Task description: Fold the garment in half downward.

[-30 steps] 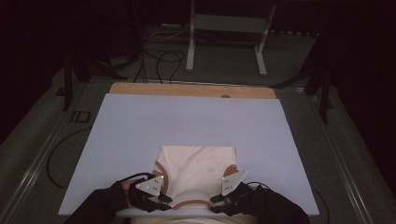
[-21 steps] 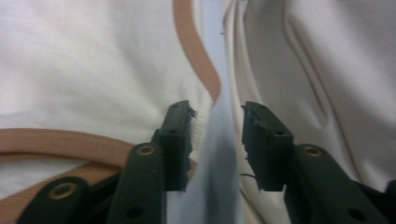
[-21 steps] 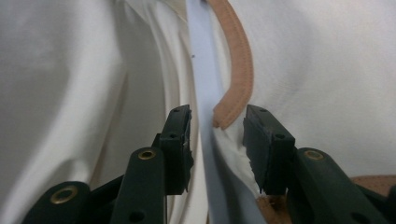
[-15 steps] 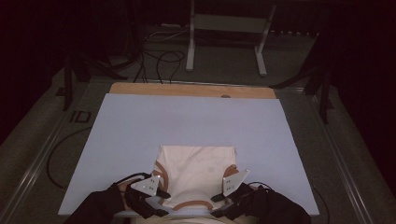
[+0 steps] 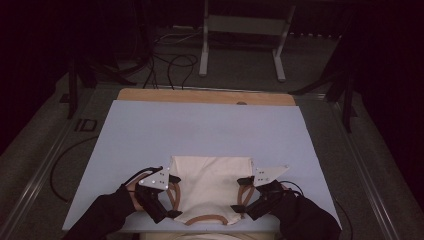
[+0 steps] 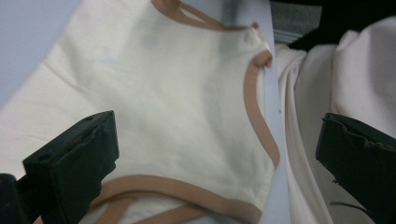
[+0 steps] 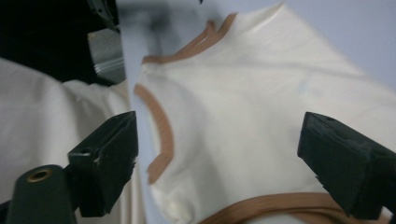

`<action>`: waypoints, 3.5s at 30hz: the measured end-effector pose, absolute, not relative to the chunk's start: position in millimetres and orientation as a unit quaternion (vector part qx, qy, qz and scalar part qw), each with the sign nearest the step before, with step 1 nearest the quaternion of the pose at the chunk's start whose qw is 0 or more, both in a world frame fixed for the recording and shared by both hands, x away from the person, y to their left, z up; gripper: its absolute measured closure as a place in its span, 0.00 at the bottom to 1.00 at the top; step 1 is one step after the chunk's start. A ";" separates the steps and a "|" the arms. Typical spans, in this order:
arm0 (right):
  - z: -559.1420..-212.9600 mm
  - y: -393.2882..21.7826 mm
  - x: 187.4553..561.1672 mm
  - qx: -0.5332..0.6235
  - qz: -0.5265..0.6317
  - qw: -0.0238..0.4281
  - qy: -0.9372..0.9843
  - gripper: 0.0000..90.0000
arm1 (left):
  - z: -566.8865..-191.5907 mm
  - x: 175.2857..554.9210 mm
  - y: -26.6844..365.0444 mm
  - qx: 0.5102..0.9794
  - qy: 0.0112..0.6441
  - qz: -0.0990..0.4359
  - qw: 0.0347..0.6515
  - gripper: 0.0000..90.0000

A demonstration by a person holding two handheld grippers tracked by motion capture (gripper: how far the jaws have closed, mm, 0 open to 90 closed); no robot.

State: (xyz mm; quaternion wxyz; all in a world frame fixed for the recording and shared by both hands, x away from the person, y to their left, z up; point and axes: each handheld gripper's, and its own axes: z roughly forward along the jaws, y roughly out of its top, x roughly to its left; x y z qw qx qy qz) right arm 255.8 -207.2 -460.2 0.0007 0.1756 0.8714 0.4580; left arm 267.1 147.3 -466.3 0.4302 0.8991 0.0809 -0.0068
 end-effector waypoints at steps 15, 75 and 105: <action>-435.9 -224.5 282.9 0.205 0.486 0.077 0.846 0.11 | -443.6 296.1 151.8 0.887 0.123 0.046 0.443 0.00; -511.2 -245.8 373.3 0.326 0.379 0.043 0.865 0.97 | -522.1 381.0 179.7 0.869 0.306 -0.014 0.390 0.93; -496.1 -244.2 409.3 0.352 0.386 0.090 0.848 0.98 | -507.2 408.6 179.6 0.851 0.312 0.078 0.414 0.96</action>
